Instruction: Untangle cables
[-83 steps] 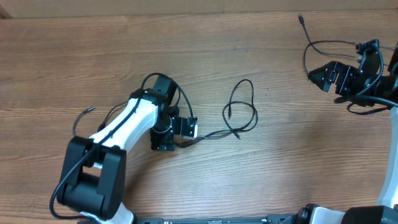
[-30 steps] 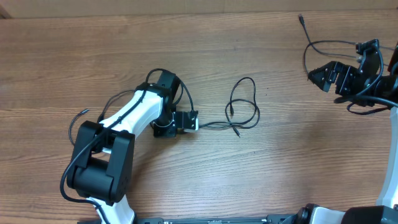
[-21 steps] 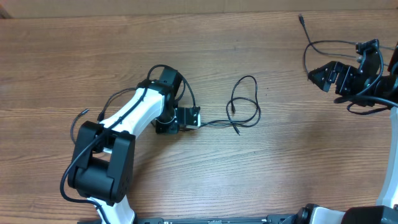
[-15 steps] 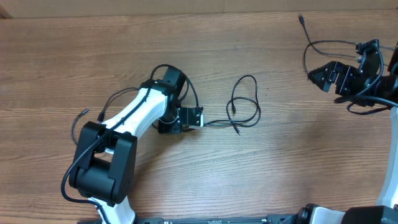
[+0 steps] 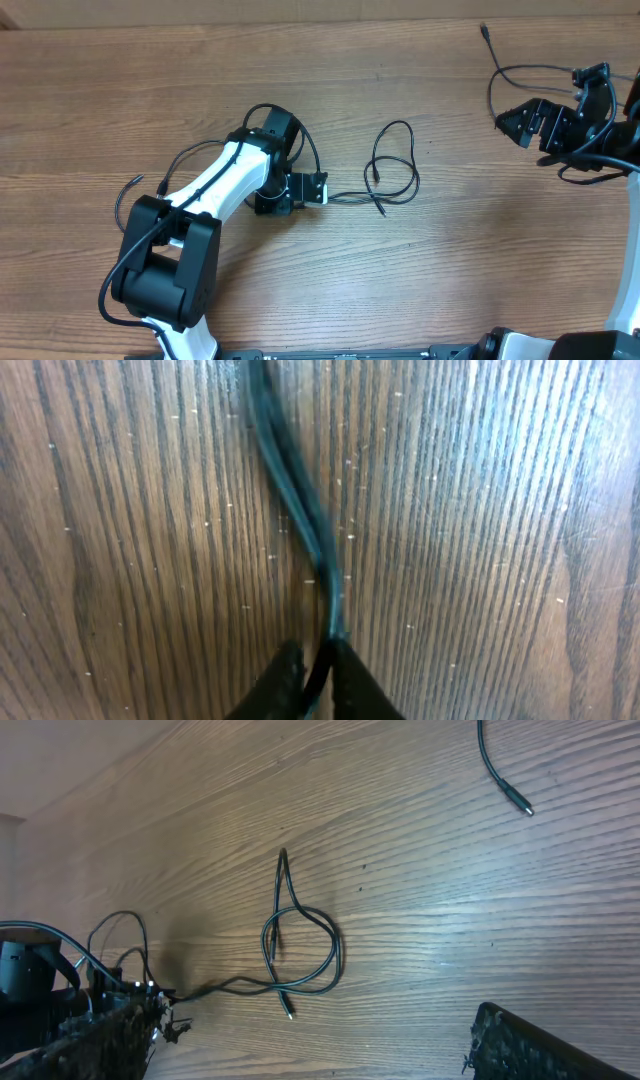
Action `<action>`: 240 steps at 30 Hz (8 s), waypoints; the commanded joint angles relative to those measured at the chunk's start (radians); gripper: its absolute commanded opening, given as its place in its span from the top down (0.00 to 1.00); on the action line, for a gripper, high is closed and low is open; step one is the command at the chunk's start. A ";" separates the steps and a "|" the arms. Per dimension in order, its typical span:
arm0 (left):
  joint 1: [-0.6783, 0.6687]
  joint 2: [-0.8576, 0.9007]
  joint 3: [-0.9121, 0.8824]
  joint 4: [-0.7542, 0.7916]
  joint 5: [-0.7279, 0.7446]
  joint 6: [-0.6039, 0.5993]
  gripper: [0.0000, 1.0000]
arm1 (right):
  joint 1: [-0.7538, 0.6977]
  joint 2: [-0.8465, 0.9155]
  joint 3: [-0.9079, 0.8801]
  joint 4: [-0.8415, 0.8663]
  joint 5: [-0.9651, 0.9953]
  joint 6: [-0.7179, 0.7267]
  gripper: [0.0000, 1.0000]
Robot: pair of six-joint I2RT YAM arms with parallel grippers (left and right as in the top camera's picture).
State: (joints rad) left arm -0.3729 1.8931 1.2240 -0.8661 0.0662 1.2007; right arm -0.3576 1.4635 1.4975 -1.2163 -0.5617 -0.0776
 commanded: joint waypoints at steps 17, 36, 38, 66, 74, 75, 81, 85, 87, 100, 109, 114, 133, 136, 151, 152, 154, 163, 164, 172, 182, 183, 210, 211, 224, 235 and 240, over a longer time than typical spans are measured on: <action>-0.041 0.008 0.220 -0.206 -0.040 -0.091 0.96 | 0.005 -0.012 0.001 0.003 -0.008 0.003 0.00; -0.102 0.008 0.745 -0.558 0.106 -0.161 0.96 | 0.005 -0.012 0.001 0.003 -0.008 0.003 0.00; -0.102 0.008 0.800 -0.575 0.170 -0.162 0.96 | 0.005 -0.012 0.001 0.003 -0.008 0.003 0.00; -0.098 -0.040 1.542 -0.805 0.423 -0.206 0.96 | 0.005 -0.012 0.001 0.003 -0.008 0.003 0.00; -0.098 -0.124 1.599 -0.776 0.417 -0.233 0.96 | 0.005 -0.012 0.001 0.003 -0.008 0.003 0.00; -0.098 -0.131 1.599 -0.777 0.417 -0.235 0.96 | 0.005 -0.012 0.001 0.003 -0.008 0.003 0.00; -0.098 -0.140 1.599 -0.785 0.417 -0.237 0.96 | 0.005 -0.012 0.001 0.003 -0.008 0.003 0.00; -0.098 -0.139 1.599 -0.790 0.417 -0.237 0.96 | 0.005 -0.012 0.001 0.003 -0.008 0.003 0.00; -0.098 -0.139 1.599 -0.801 0.417 -0.238 0.96 | 0.005 -0.012 0.001 0.017 -0.014 0.003 0.00; -0.098 -0.136 1.588 -0.823 0.432 -0.259 0.96 | 0.005 -0.010 0.001 0.242 -0.109 0.004 0.01; -0.098 -0.104 1.576 -0.822 0.432 -0.267 0.96 | 0.090 -0.010 0.001 0.203 -0.540 -0.167 0.00; -0.098 -0.086 1.576 -0.817 0.428 -0.294 0.96 | 0.263 -0.010 0.001 0.202 -0.475 -0.326 0.00; 0.040 -0.080 1.574 -0.704 0.383 -0.652 0.96 | 0.582 -0.010 0.001 0.505 -0.280 -0.212 0.00; 0.075 -0.080 1.572 -0.700 0.383 -0.663 0.96 | 0.582 -0.011 0.002 0.545 -0.225 -0.151 0.00; 0.097 -0.062 1.571 -0.771 0.379 -0.446 0.96 | 0.583 -0.061 0.002 0.635 -0.224 -0.154 0.00; 0.098 -0.062 1.571 -0.771 0.379 -0.444 0.95 | 0.583 -0.061 0.002 0.635 -0.224 -0.154 0.00; 0.098 -0.058 1.571 -0.769 0.384 -0.447 0.95 | 0.584 -0.063 0.002 0.636 -0.228 -0.154 0.00; 0.098 0.026 1.571 -0.692 0.475 -0.823 0.96 | 0.671 -0.063 0.002 0.738 -0.226 -0.162 0.00; 0.098 0.036 1.571 -0.687 0.479 -0.864 0.95 | 0.680 -0.063 0.002 0.754 -0.210 -0.162 0.00; 0.100 0.080 1.571 -0.627 0.560 -1.052 0.96 | 0.705 -0.063 0.002 0.842 -0.157 -0.161 0.00; 0.080 0.081 1.571 -0.597 0.709 -1.098 0.95 | 0.705 -0.063 0.002 0.925 -0.126 -0.157 0.00; 0.077 0.081 1.571 -0.598 0.715 -1.099 0.95 | 0.705 -0.063 0.002 0.933 -0.126 -0.157 0.00; 0.023 0.082 1.571 -0.513 0.712 -1.247 0.95 | 0.778 -0.063 0.002 0.983 -0.135 -0.116 0.00; 0.020 0.082 1.571 -0.512 0.712 -1.250 0.96 | 0.778 -0.063 0.002 0.984 -0.135 -0.104 0.00; 0.011 0.082 1.571 -0.452 0.696 -1.314 0.95 | 0.779 -0.063 0.002 0.985 -0.138 -0.075 0.00; -0.016 0.082 1.571 -0.357 0.537 -1.545 0.92 | 0.779 -0.059 0.002 1.067 -0.101 -0.049 0.00; -0.041 0.082 1.571 -0.382 0.534 -1.524 0.95 | 0.778 -0.059 0.002 1.043 -0.065 -0.049 0.00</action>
State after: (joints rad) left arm -0.4030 1.9823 2.7926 -1.2400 0.6155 -0.3119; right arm 0.4149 1.4223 1.4963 -0.1646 -0.6640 -0.1410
